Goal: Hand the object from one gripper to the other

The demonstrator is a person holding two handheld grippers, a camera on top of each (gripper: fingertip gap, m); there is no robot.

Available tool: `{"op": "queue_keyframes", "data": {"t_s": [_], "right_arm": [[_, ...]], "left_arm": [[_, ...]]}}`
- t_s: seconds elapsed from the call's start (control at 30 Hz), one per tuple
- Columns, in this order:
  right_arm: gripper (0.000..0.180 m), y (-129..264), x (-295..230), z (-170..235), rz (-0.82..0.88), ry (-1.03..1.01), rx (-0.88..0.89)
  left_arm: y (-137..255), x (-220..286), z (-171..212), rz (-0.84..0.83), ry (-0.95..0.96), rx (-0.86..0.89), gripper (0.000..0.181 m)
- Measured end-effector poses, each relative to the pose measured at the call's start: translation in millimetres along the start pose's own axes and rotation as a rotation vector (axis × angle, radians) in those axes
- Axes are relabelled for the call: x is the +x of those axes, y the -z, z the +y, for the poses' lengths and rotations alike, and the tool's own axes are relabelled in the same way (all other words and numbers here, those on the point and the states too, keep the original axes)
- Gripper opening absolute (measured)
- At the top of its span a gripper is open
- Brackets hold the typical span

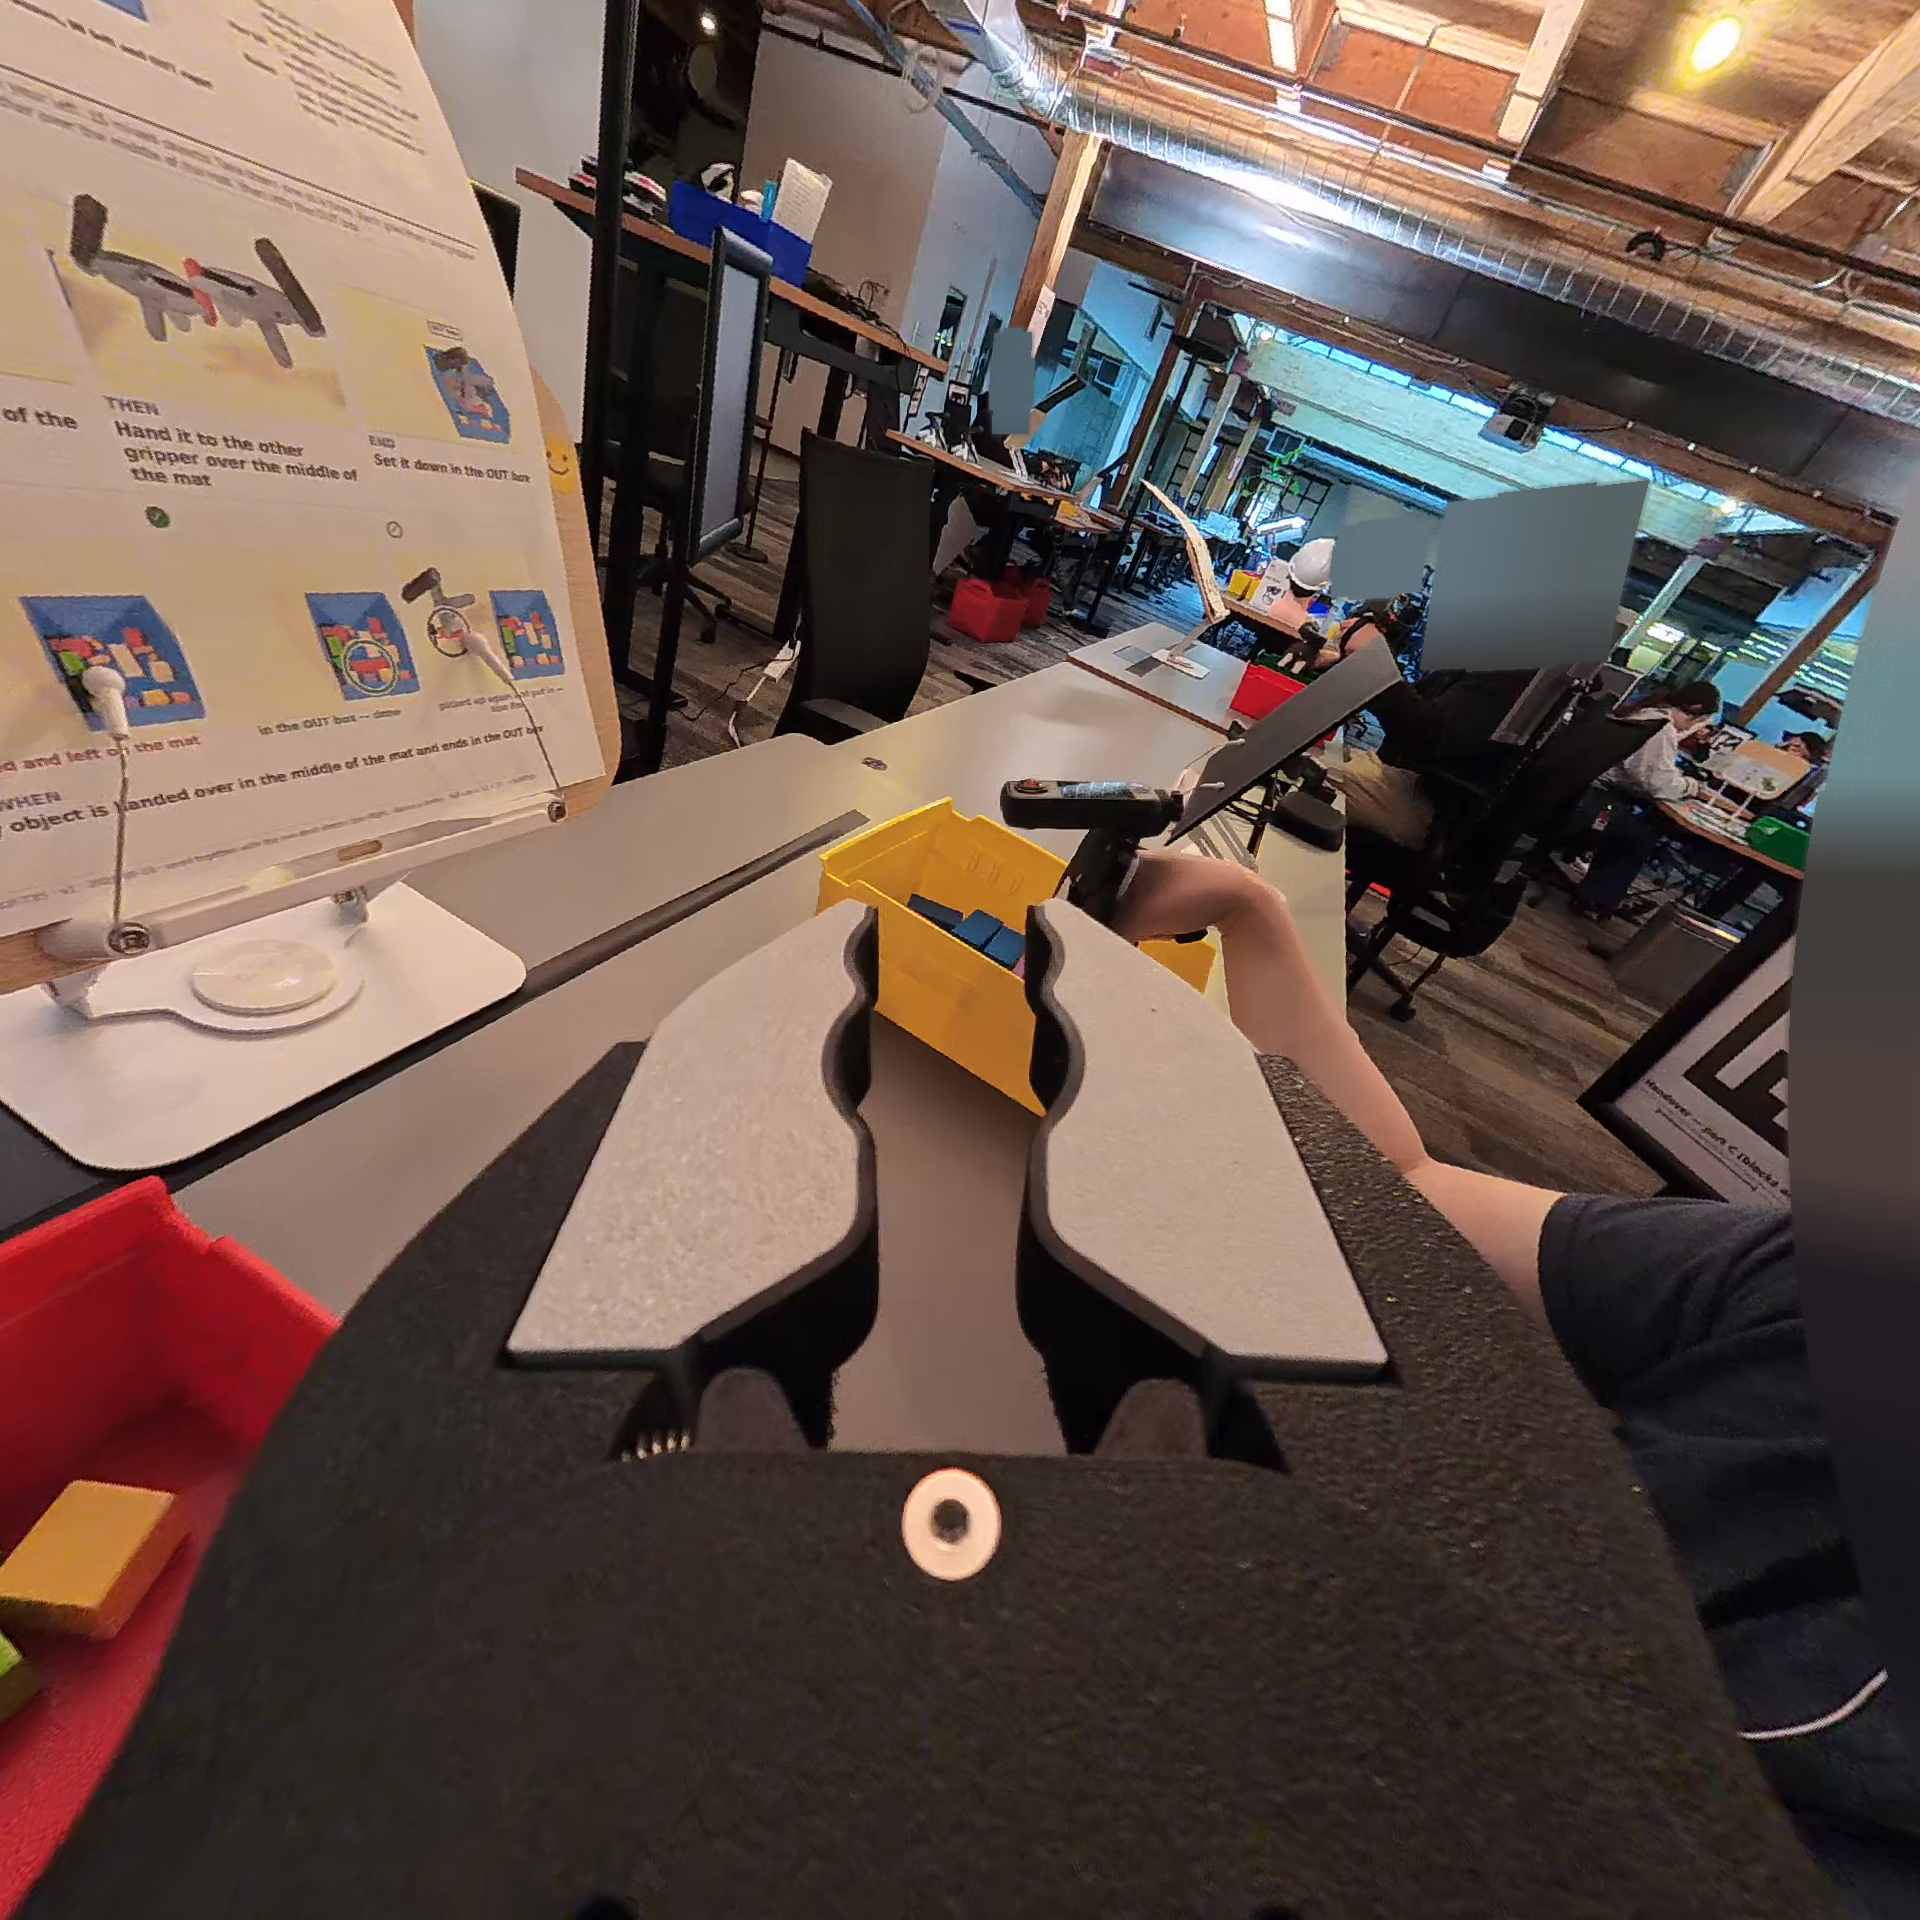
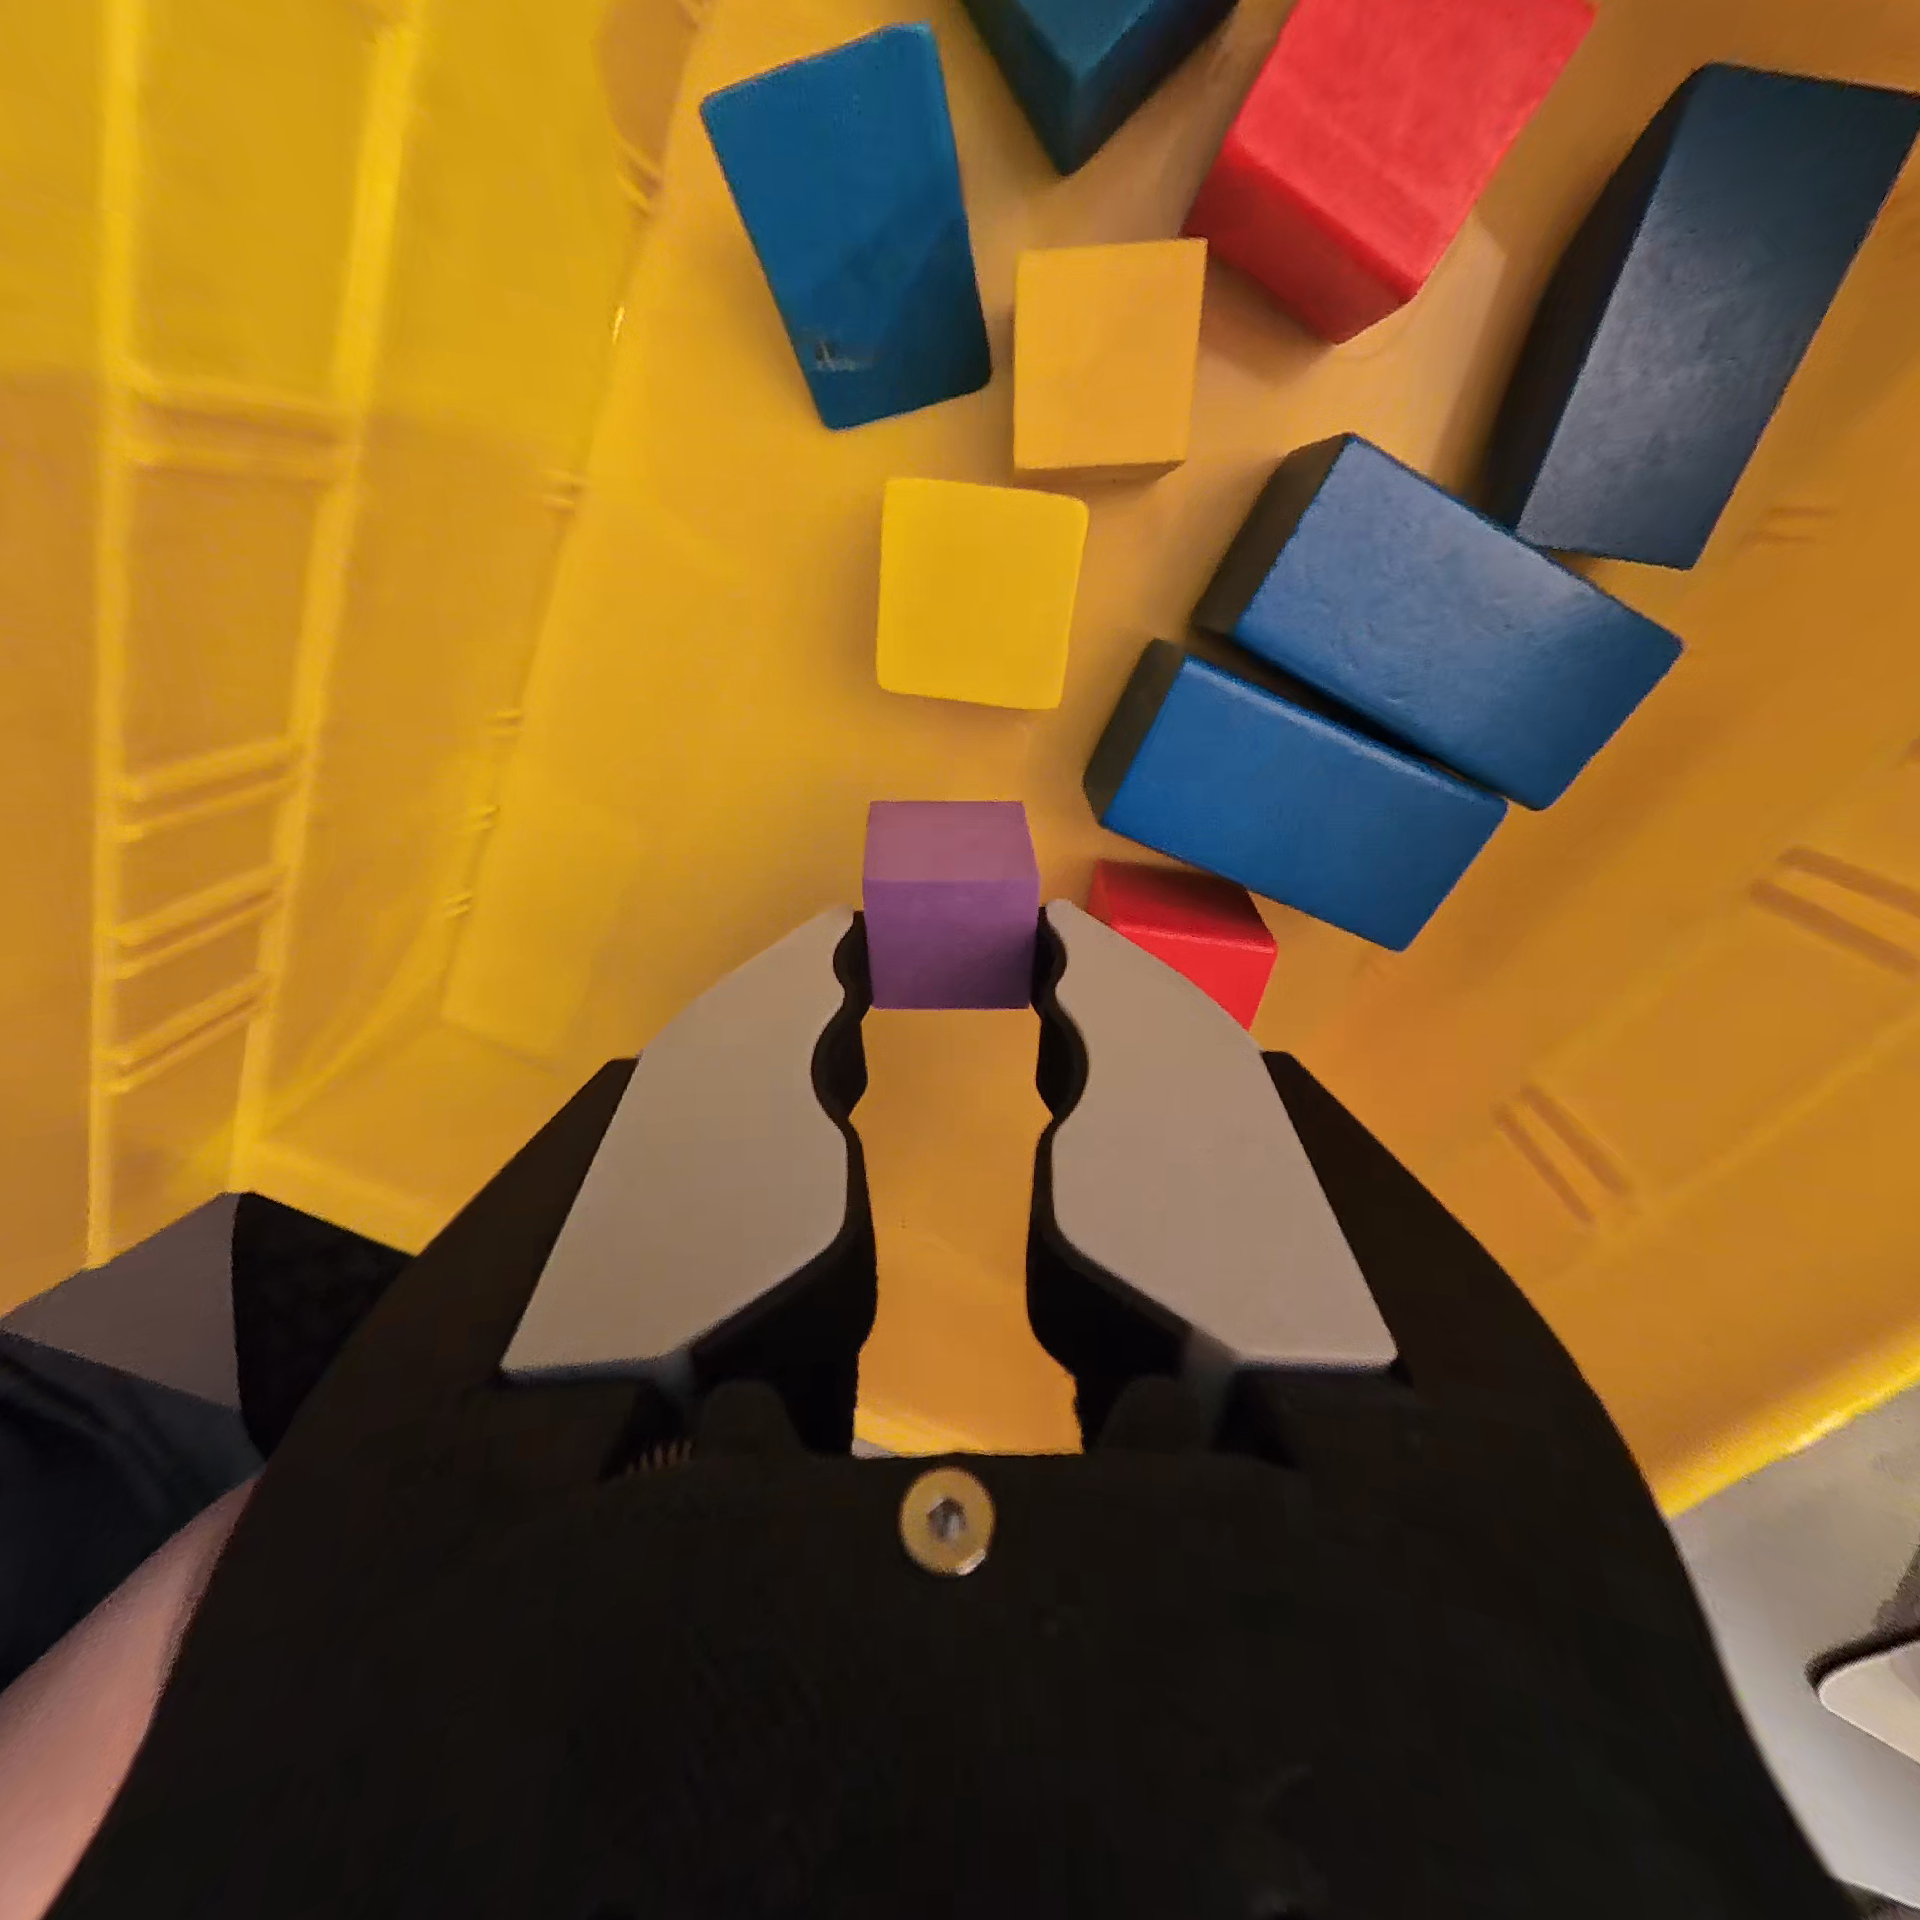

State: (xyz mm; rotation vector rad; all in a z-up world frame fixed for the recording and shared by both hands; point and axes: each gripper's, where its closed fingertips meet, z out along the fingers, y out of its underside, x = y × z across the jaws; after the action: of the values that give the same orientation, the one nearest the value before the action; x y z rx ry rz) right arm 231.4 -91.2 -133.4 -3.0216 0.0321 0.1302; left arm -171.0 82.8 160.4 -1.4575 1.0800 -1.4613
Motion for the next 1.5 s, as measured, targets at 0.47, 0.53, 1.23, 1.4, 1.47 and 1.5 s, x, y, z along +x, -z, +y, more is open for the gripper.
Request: {"op": "queue_keyframes", "data": {"t_s": [0.47,0.53,1.23,1.4,1.47,1.5], "right_arm": [[0.03,-22,9,-5,0.091,-0.07,-0.115],[0.03,-22,9,-7,0.088,-0.078,-0.104],[0.038,-15,6,-6,0.102,-0.053,-0.097],[0.037,53,-3,-21,0.213,-0.042,0.146],[0.037,94,-7,-32,0.309,-0.038,0.316],[0.037,115,-8,-39,0.362,-0.037,0.413]], "left_arm": [[2,-5,4,-0.032,0.0,-0.03,0.026],[1,-6,5,-0.035,0.0,-0.038,0.026],[8,-19,6,-0.101,-0.005,-0.05,0.026],[18,-32,2,-0.149,-0.007,-0.027,0.026],[22,-42,2,-0.189,-0.003,-0.023,0.026],[24,-46,2,-0.205,-0.003,-0.02,0.027]]}}
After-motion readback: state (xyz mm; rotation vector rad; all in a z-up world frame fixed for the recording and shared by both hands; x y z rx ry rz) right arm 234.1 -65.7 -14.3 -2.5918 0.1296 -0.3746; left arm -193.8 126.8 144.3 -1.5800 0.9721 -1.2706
